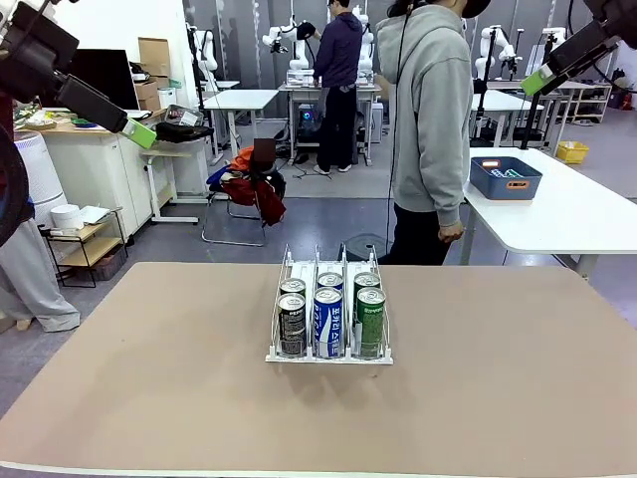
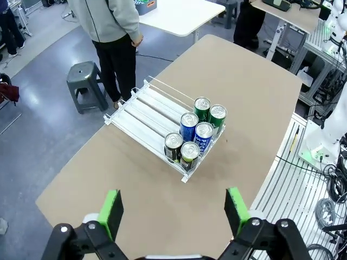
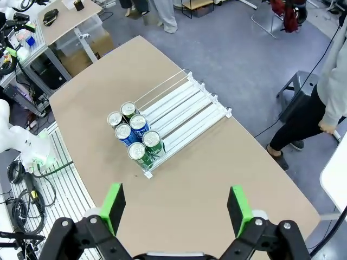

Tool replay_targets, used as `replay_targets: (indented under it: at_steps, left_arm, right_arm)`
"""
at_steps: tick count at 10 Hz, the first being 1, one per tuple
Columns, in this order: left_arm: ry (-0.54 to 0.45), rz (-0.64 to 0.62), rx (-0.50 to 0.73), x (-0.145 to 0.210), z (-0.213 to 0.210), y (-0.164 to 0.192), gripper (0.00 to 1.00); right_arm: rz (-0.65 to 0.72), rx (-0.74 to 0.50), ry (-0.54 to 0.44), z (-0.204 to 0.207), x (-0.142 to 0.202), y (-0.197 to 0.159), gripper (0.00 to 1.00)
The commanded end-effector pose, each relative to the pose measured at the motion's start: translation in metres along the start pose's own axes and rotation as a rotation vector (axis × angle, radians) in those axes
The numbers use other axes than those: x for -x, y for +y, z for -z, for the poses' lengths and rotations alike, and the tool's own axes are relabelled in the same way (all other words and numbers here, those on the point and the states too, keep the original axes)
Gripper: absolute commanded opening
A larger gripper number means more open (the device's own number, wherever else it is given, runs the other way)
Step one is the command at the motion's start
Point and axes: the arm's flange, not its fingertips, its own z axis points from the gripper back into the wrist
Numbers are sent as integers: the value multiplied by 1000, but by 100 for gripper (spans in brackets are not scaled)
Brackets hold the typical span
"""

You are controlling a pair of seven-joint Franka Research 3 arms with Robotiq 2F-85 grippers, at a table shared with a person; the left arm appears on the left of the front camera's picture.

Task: Fill the beverage cans into the dispenser.
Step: Pick up the Pepsi coke handed by the human.

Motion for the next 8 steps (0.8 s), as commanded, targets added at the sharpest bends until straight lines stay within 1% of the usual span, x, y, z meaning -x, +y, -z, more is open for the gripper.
replay_targets:
  at_steps: [1,2,3,4,5,7,8]
  left_arm:
    - [-2,0,-2,0,0,-1,100]
    - [44,-65,10,-11,-5,5,100]
    - [125,-134,13,-29,-12,9,100]
    - [148,-144,12,-42,-19,10,100]
    - [165,-134,14,-51,-23,8,100]
    - [174,-122,-1,-63,-32,3,100]
    - [168,-122,-2,-67,-36,0,100]
  right_arm:
    - [3,-5,-12,-1,-1,0,100]
    - [3,-5,-12,-1,-1,0,100]
    - [0,0,0,0,0,0,100]
    - [-10,48,12,-2,3,5,100]
    - [-8,65,26,-4,5,11,100]
    - [-4,40,44,-10,7,20,100]
    - [-13,43,33,-15,9,25,100]
